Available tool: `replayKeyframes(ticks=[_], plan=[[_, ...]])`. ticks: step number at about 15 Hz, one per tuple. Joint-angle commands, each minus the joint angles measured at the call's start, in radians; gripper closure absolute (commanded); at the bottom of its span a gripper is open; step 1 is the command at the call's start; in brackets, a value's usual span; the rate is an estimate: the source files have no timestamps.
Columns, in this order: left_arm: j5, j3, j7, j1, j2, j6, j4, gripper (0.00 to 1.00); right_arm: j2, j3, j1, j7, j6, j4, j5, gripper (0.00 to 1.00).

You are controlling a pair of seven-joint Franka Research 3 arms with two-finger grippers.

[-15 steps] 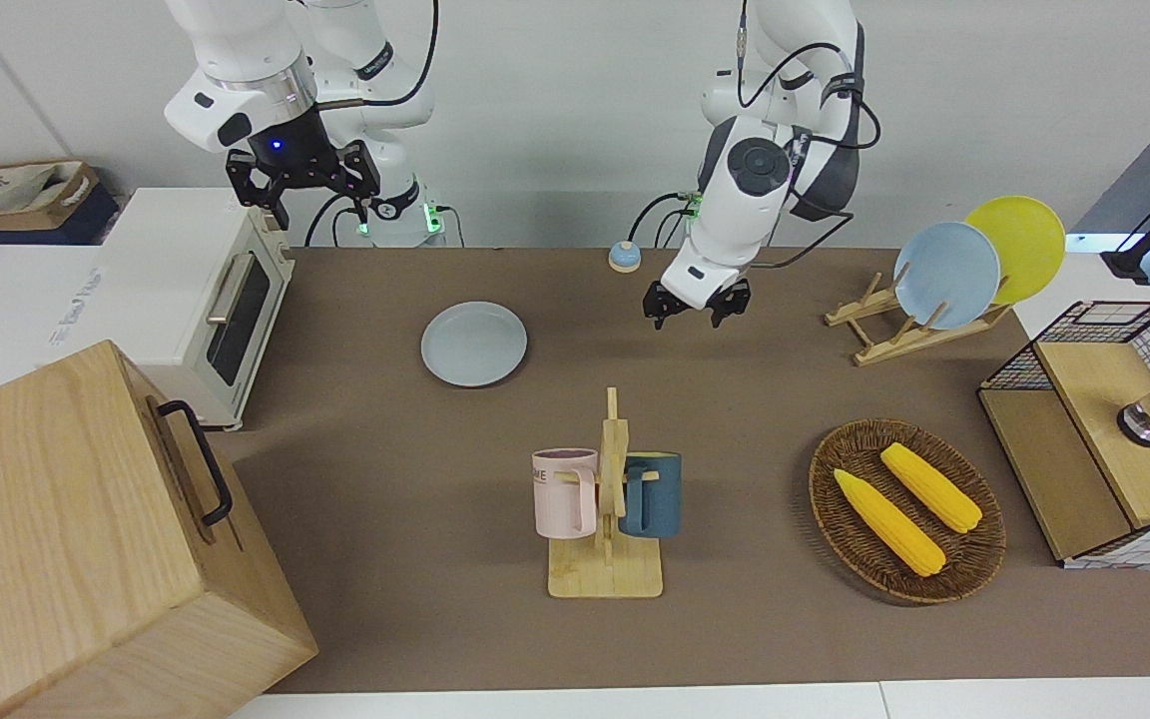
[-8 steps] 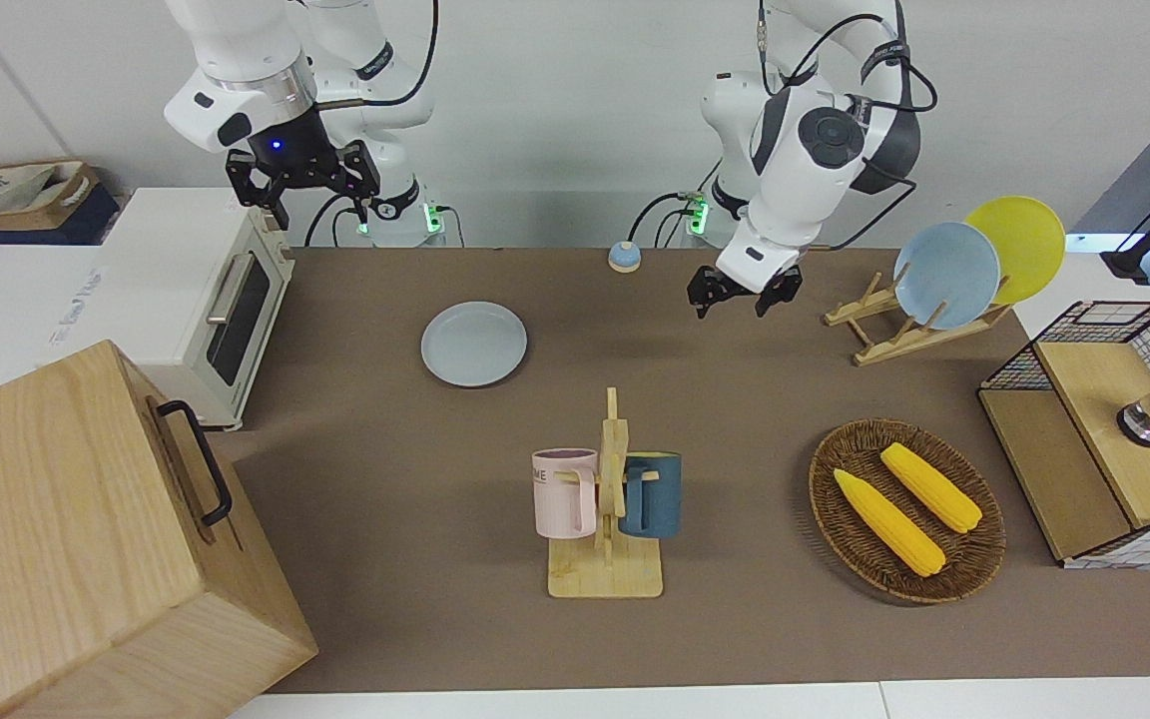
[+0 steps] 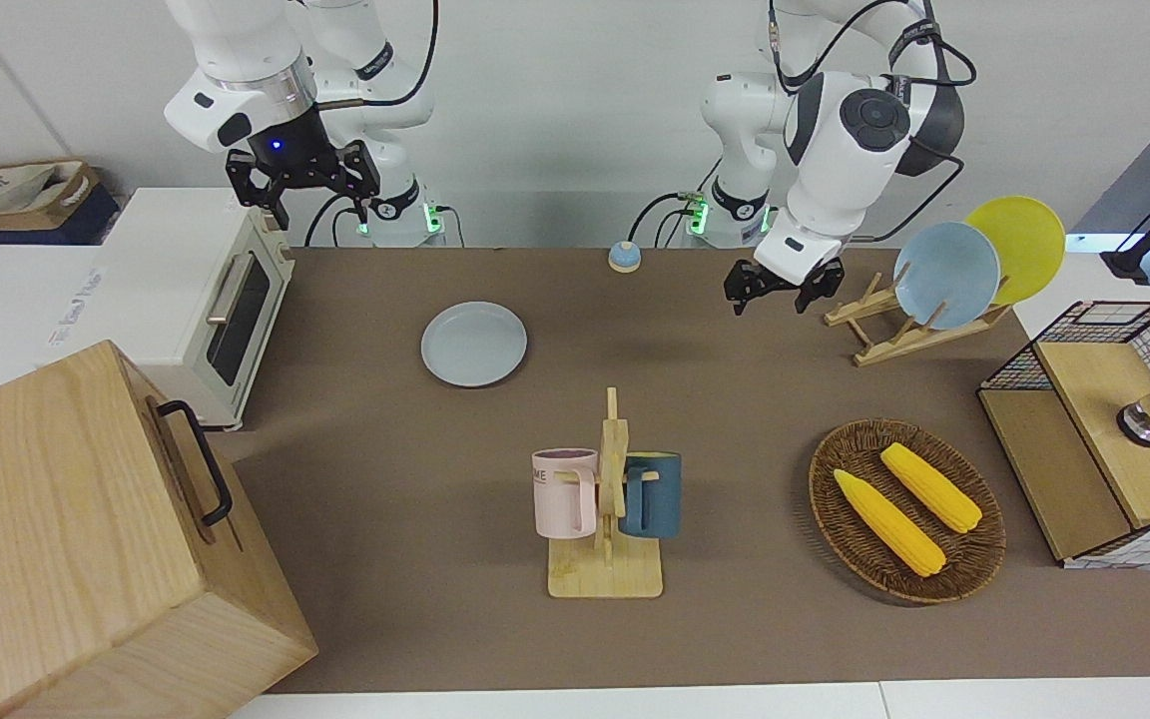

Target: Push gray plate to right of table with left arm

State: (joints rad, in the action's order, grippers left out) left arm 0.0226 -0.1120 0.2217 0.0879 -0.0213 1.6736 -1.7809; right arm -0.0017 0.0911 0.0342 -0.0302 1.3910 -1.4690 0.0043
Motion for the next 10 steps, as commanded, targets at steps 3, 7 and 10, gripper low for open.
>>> replayKeyframes(ticks=[3,7,10], plan=[[-0.016,0.049,-0.128,-0.027,0.006,-0.136,0.133,0.01,-0.008,0.004,-0.011,0.001,-0.012,0.001,0.008,0.017],[-0.007,0.115,-0.277,-0.027,0.003,-0.182,0.202,0.01,-0.008,0.006,-0.011,0.001,-0.012,-0.001,0.008,0.017],[-0.015,0.118,-0.285,-0.033,0.001,-0.19,0.23,0.01,-0.008,0.006,-0.011,0.001,-0.012,-0.001,0.01,0.017]])
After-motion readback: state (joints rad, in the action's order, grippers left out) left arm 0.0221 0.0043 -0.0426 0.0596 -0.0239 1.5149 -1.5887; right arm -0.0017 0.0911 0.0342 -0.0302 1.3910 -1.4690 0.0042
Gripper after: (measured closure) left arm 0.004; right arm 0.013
